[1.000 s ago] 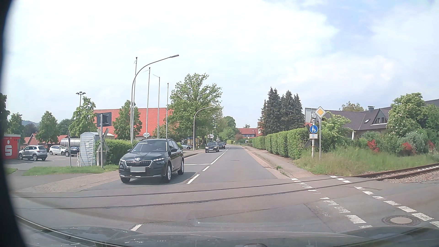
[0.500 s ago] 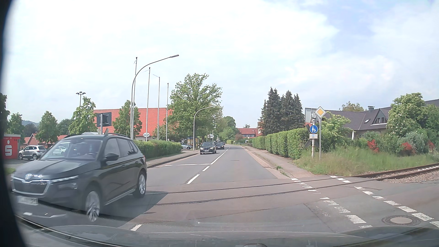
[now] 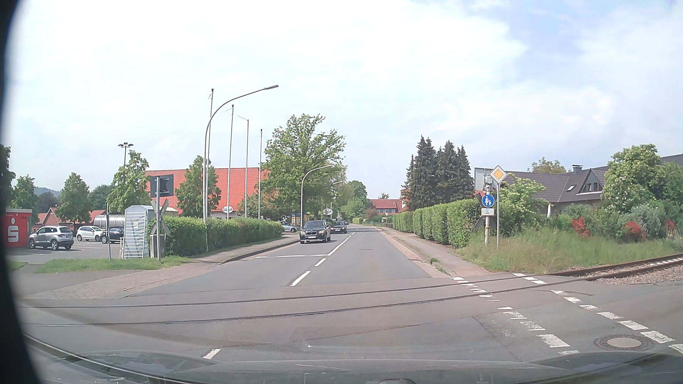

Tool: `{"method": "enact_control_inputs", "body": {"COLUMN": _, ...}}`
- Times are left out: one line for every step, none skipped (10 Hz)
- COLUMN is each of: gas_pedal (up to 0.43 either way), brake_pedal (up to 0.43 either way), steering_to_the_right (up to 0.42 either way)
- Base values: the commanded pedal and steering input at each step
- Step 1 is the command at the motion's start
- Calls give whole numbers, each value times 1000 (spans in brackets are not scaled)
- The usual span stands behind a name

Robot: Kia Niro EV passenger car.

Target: Follow the waypoints while adhering to traffic rules and regulations

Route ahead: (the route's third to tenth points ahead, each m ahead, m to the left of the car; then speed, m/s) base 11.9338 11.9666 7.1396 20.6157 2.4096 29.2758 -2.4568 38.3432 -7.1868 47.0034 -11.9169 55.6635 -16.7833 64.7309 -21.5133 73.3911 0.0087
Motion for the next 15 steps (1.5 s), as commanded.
{"method": "enact_control_inputs", "body": {"gas_pedal": 0, "brake_pedal": 232, "steering_to_the_right": -7}}
{"method": "enact_control_inputs", "body": {"gas_pedal": 0, "brake_pedal": 226, "steering_to_the_right": -7}}
{"method": "enact_control_inputs", "body": {"gas_pedal": 0, "brake_pedal": 226, "steering_to_the_right": -7}}
{"method": "enact_control_inputs", "body": {"gas_pedal": 0, "brake_pedal": 232, "steering_to_the_right": -7}}
{"method": "enact_control_inputs", "body": {"gas_pedal": 0, "brake_pedal": 226, "steering_to_the_right": -7}}
{"method": "enact_control_inputs", "body": {"gas_pedal": 0, "brake_pedal": 226, "steering_to_the_right": -8}}
{"method": "enact_control_inputs", "body": {"gas_pedal": 0, "brake_pedal": 232, "steering_to_the_right": -8}}
{"method": "enact_control_inputs", "body": {"gas_pedal": 0, "brake_pedal": 226, "steering_to_the_right": -8}}
{"method": "enact_control_inputs", "body": {"gas_pedal": 0, "brake_pedal": 232, "steering_to_the_right": -8}}
{"method": "enact_control_inputs", "body": {"gas_pedal": 0, "brake_pedal": 232, "steering_to_the_right": -8}}
{"method": "enact_control_inputs", "body": {"gas_pedal": 0, "brake_pedal": 232, "steering_to_the_right": -8}}
{"method": "enact_control_inputs", "body": {"gas_pedal": 0, "brake_pedal": 232, "steering_to_the_right": -8}}
{"method": "enact_control_inputs", "body": {"gas_pedal": 0, "brake_pedal": 226, "steering_to_the_right": -8}}
{"method": "enact_control_inputs", "body": {"gas_pedal": 0, "brake_pedal": 220, "steering_to_the_right": -8}}
{"method": "enact_control_inputs", "body": {"gas_pedal": 0, "brake_pedal": 159, "steering_to_the_right": -8}}
